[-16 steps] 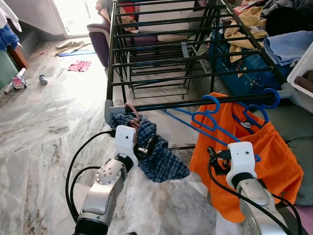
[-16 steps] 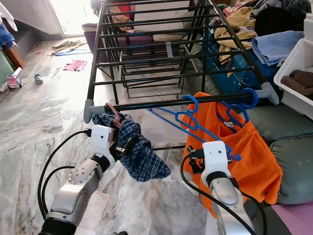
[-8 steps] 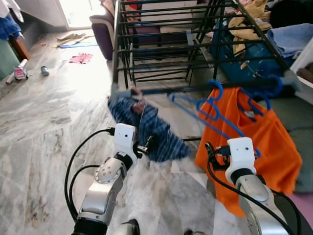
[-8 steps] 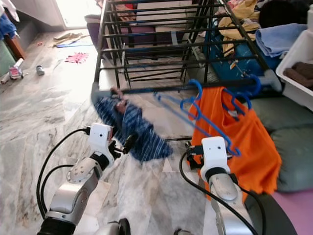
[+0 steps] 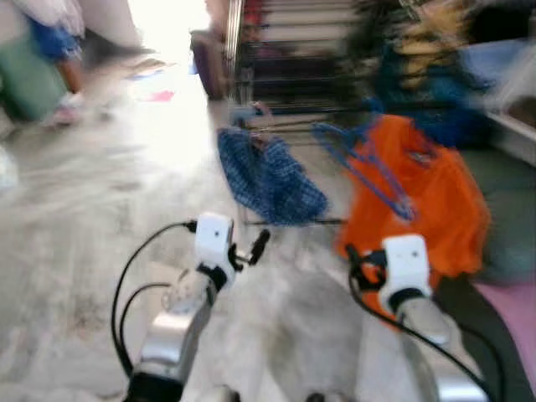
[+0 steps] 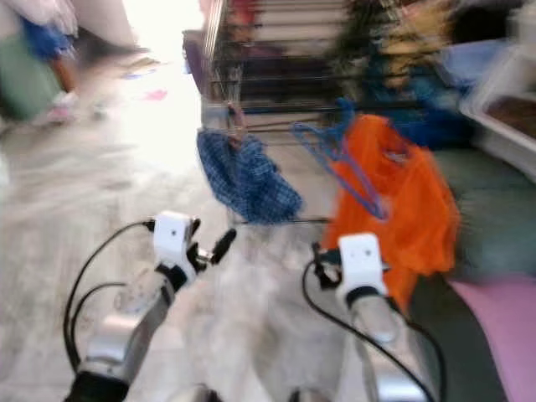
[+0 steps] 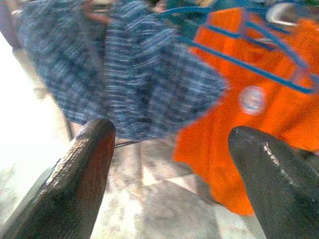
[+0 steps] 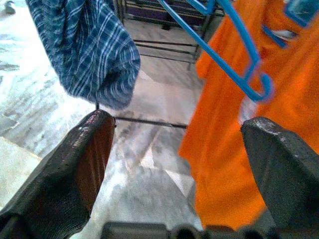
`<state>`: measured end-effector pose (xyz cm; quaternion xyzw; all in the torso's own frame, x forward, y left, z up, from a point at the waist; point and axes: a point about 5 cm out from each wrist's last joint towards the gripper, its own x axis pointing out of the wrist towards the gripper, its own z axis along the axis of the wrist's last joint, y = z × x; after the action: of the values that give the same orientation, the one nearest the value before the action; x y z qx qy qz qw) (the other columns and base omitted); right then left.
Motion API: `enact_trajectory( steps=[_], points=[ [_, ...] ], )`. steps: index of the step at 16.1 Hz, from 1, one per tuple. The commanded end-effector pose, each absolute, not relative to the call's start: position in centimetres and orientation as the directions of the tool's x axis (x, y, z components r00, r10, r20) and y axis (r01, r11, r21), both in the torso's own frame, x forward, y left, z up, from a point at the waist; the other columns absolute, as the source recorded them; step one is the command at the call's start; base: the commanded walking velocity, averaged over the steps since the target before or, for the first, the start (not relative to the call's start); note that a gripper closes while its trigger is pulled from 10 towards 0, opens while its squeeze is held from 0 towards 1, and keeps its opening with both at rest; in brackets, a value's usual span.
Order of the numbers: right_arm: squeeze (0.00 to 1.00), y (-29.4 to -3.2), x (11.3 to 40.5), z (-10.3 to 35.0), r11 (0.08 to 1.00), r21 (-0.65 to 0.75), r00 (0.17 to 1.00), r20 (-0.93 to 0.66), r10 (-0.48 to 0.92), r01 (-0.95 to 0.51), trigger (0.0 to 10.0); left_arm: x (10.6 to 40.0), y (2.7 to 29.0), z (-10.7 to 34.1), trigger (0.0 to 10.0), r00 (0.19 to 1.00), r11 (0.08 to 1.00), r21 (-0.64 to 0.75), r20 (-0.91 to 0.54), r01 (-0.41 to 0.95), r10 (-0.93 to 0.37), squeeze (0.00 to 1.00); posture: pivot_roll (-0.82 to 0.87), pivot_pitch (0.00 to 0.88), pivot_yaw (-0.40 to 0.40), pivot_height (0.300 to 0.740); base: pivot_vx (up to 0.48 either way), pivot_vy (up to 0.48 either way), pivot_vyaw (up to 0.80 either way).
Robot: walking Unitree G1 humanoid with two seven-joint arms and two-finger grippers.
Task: Hang hanger
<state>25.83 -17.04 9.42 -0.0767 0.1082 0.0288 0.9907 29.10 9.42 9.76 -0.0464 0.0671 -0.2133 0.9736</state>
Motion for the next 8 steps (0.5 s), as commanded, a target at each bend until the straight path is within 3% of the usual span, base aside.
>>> enact_trajectory(
  steps=[1, 5, 6, 7, 8],
  points=[
    [1.00, -17.1, 26.1, 9.8, 0.987, -0.147, 0.978, -0.203, 0.038, -0.069, 10.0, 29.0, 9.8, 9.7, 10.0, 0.906, 0.912, -0.107, -0.113, 0.396, -0.407, 0.00, -0.10, 0.067, 0.049, 0.740, -0.394, 0.000, 0.00],
    [1.00, -16.8, 26.2, 9.8, 0.986, -0.141, 0.978, -0.202, 0.054, -0.083, 10.0, 28.9, 10.0, 9.8, 10.0, 0.913, 0.918, -0.081, -0.103, 0.388, -0.395, 0.00, -0.10, 0.062, 0.053, 0.740, -0.365, 0.000, 0.00],
    [0.92, -16.7, 26.2, 10.0, 0.986, -0.142, 0.979, -0.191, 0.064, -0.093, 10.0, 28.7, 10.3, 10.0, 10.0, 0.921, 0.925, -0.042, -0.087, 0.377, -0.379, 0.00, -0.10, 0.062, 0.053, 0.740, 0.000, 0.000, 0.00],
    [0.42, -16.7, 26.3, 10.1, 0.985, -0.142, 0.981, -0.181, 0.067, -0.094, 10.0, 28.6, 11.0, 10.4, 10.0, 0.928, 0.930, 0.008, -0.061, 0.368, -0.367, 0.00, -0.09, 0.056, 0.053, 0.740, 0.000, 0.000, 0.00],
    [0.00, -16.8, 26.3, 10.4, 0.986, -0.134, 0.984, -0.165, 0.072, -0.095, 10.0, 28.4, 12.5, 10.8, 10.0, 0.929, 0.925, 0.081, -0.049, 0.370, -0.367, 0.00, -0.07, 0.053, 0.054, 0.740, 0.000, 0.000, 0.00]
  ],
)
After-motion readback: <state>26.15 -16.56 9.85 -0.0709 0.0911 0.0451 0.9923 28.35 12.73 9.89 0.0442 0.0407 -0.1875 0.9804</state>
